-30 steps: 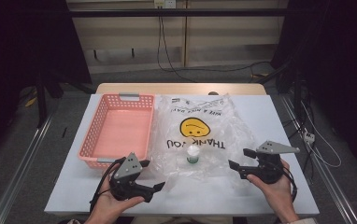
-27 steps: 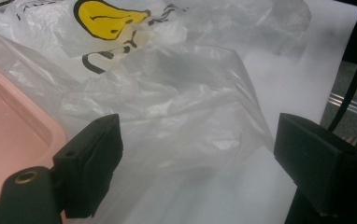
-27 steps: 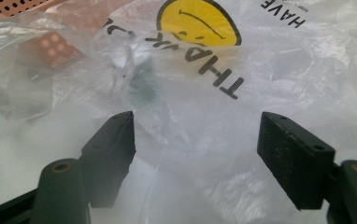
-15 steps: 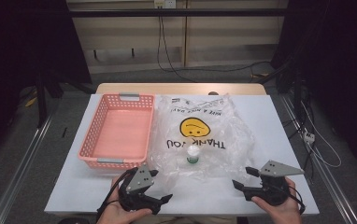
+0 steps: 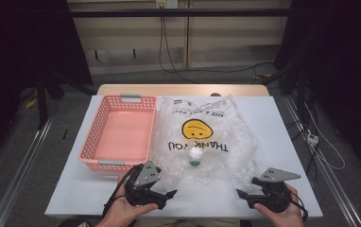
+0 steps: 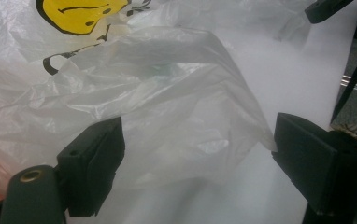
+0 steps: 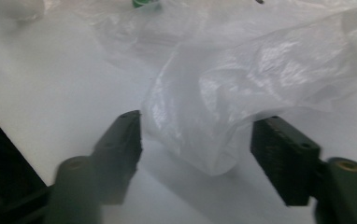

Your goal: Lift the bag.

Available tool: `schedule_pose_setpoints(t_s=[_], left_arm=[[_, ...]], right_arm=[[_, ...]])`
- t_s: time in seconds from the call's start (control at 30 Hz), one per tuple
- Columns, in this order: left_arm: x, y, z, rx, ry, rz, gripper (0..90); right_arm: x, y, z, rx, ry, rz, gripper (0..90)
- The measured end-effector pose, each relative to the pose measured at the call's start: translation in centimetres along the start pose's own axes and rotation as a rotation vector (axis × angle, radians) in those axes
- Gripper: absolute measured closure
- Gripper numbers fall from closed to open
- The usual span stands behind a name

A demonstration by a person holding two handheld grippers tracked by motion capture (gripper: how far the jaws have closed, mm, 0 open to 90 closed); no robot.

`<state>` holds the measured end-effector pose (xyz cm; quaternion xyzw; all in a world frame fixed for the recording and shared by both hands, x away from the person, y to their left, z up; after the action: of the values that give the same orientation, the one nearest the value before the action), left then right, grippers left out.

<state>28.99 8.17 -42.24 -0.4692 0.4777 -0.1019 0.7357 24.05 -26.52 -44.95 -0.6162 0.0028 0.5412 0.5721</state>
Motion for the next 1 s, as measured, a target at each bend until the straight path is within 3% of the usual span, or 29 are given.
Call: schedule_pose_setpoints(t_s=[0.07, 0.2, 0.3, 0.37, 0.43, 0.67, 0.77, 0.83, 1.0], left_arm=[[0.4, -0.3, 0.1, 0.019, 0.01, 0.009, 17.1], [2.0, -0.7, -0.2, 0.058, 0.033, 0.03, 17.0], [3.3, -0.8, -0.3, 0.058, 0.038, 0.039, 17.2], [3.7, -0.6, -0.6, 0.054, 0.045, 0.028, 27.1], [3.5, -0.3, -0.4, 0.056, 0.049, 0.05, 35.2], [2.0, 1.2, 0.5, -0.008, 0.066, 0.057, 67.2], [1.5, 1.1, 0.7, 0.003, 0.077, 0.046, 83.3], [1.6, 1.1, 0.7, 0.006, 0.089, 0.052, 89.0], [1.3, 0.7, 1.0, -0.011, 0.112, 0.036, 90.0]], right_arm=[[0.4, -0.3, 0.2, -0.018, -0.003, 0.002, 42.1], [1.2, -0.7, -0.1, -0.012, -0.044, 0.013, 70.8], [1.6, -0.8, -0.4, -0.005, -0.066, 0.02, 89.6], [1.7, -0.8, -0.5, -0.001, -0.071, 0.018, 90.0], [1.7, -0.7, -0.5, 0.003, -0.074, 0.017, 90.0], [1.8, -0.6, -0.6, 0.017, -0.078, 0.016, 90.0], [1.9, -0.7, -0.7, 0.015, -0.083, 0.016, 90.0], [1.9, -0.8, -0.7, 0.017, -0.087, 0.015, 90.0], [1.7, -0.9, -0.7, 0.017, -0.105, 0.0, 90.0]])
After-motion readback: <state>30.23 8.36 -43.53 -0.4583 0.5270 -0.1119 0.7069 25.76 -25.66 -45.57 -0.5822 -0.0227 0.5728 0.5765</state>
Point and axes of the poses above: each handheld gripper's, and its own axes: x roughly forward along the jaws, y roughly out of its underside, z roughly to its left, the point moved 2 cm from there along x, roughly forward along the jaws, and after that the axes turned 12 degrees about -y, right-handed, at the moved point
